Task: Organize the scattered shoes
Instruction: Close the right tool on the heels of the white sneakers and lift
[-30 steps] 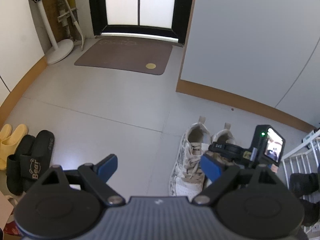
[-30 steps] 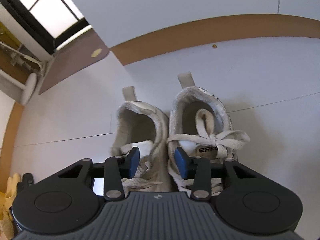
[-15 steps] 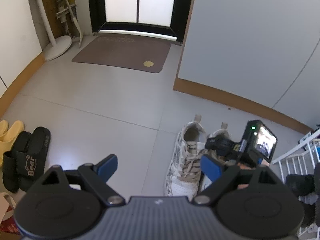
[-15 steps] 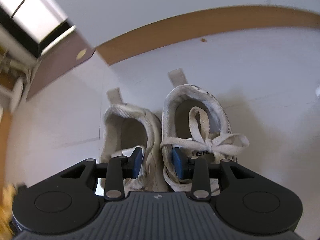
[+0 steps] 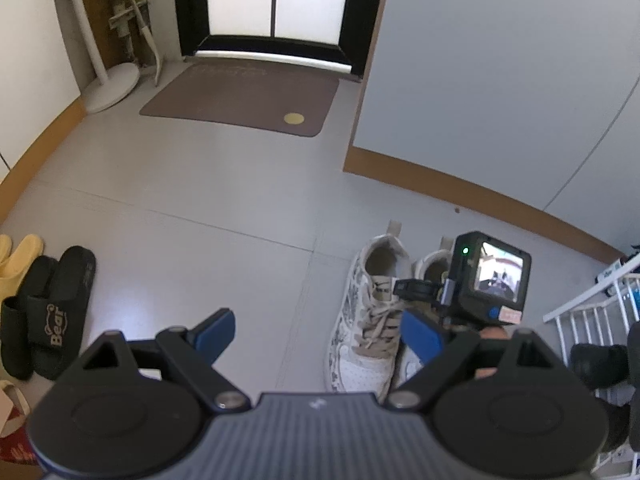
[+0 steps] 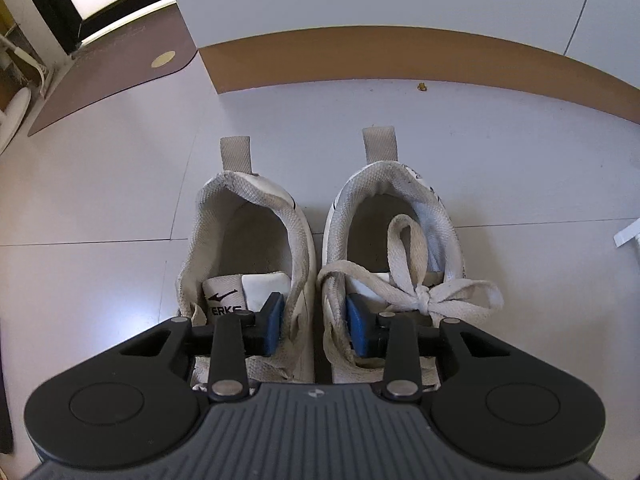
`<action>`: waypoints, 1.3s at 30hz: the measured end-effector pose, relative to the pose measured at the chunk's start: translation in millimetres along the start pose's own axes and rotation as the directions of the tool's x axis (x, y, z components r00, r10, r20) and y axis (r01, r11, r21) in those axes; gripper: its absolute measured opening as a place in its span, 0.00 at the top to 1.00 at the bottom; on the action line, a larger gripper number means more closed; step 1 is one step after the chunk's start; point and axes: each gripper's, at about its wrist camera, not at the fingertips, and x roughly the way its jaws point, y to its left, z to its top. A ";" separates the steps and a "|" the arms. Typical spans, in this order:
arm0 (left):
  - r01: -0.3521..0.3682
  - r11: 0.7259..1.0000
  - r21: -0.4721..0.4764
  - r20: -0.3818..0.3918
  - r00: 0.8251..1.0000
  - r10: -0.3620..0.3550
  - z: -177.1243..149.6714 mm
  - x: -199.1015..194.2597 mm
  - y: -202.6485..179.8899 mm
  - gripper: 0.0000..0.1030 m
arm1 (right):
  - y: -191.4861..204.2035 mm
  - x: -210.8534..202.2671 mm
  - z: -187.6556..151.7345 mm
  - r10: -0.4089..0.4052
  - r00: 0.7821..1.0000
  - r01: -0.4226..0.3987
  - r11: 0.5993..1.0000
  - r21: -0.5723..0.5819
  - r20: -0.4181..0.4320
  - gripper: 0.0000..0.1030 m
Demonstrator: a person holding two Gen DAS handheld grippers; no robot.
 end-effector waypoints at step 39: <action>0.083 0.996 -0.025 0.106 0.991 -0.080 -7.3 -62.4 -32.1 0.12 | -70.4 -252.7 -44.4 -0.185 0.924 0.157 0.982 0.108 0.336 0.82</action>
